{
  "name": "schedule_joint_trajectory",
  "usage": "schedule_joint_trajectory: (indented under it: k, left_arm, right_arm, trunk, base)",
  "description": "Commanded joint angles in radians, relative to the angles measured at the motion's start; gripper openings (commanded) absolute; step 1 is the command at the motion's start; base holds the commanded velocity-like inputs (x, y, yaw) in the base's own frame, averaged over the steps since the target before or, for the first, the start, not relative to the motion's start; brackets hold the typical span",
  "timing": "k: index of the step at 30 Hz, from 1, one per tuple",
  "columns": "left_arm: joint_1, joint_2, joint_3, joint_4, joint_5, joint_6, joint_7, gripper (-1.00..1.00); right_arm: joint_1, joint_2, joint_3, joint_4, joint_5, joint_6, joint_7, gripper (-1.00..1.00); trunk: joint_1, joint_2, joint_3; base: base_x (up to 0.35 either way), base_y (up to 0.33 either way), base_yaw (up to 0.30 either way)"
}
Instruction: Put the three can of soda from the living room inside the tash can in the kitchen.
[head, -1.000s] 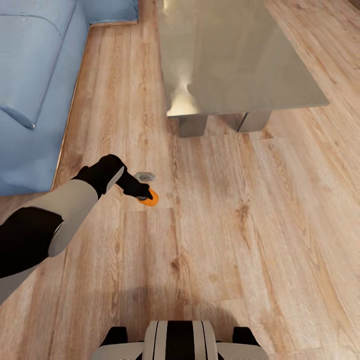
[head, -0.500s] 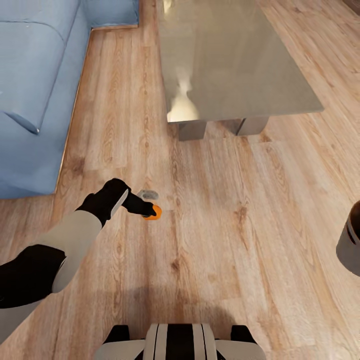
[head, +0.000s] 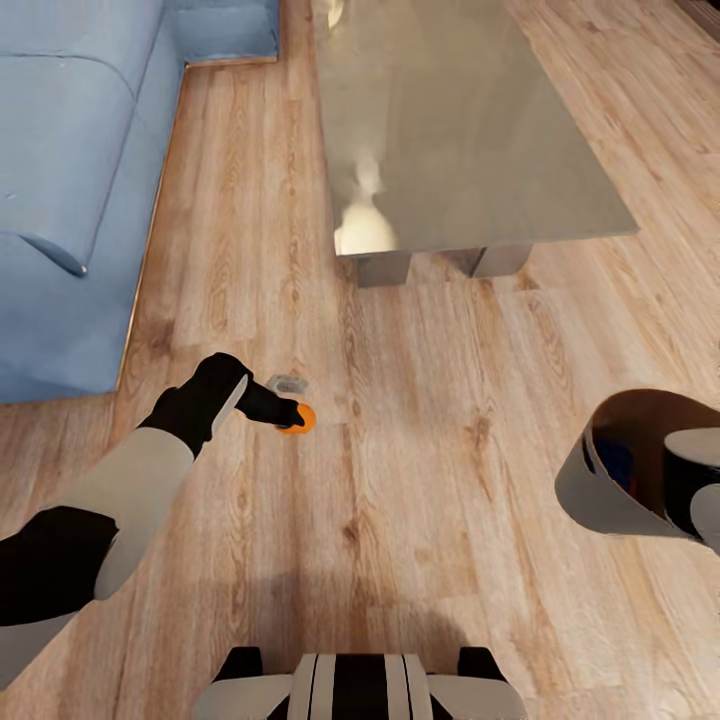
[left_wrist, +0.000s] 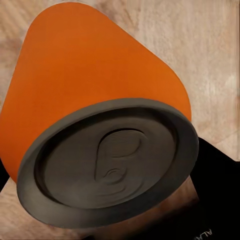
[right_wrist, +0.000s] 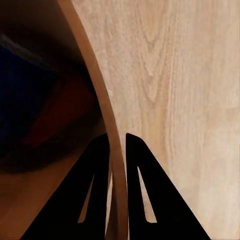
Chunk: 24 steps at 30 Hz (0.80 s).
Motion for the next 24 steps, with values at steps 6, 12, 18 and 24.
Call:
schedule_joint_trajectory:
  k: [6,12,18,24]
  left_arm:
    - [0.085,-0.001,0.025,-0.038,0.006,0.000,0.000,-1.00]
    - [0.136,-0.002,0.041,-0.076,0.006,0.000,0.003,-1.00]
    - [0.230,0.004,0.115,-0.144,0.004,-0.033,0.066,-1.00]
    - [0.281,0.013,0.137,-0.149,-0.001,-0.049,0.091,-1.00]
  right_arm:
    - [0.099,0.053,-0.006,0.095,-0.113,0.056,0.004,-1.00]
    - [0.179,0.116,-0.006,0.130,-0.211,0.071,-0.046,-1.00]
    - [0.246,0.212,0.007,0.166,-0.299,0.073,-0.234,-1.00]
    - [0.248,0.224,0.006,0.189,-0.301,0.073,-0.277,-1.00]
  trunk:
    - [-0.023,0.042,0.019]
    - [-0.046,0.084,0.038]
    - [-0.069,0.126,0.057]
    - [-0.092,0.168,0.075]
  base:
    - [0.000,0.000,0.000]
    - [0.000,0.000,0.000]
    - [0.000,0.000,0.000]
    - [0.000,0.000,0.000]
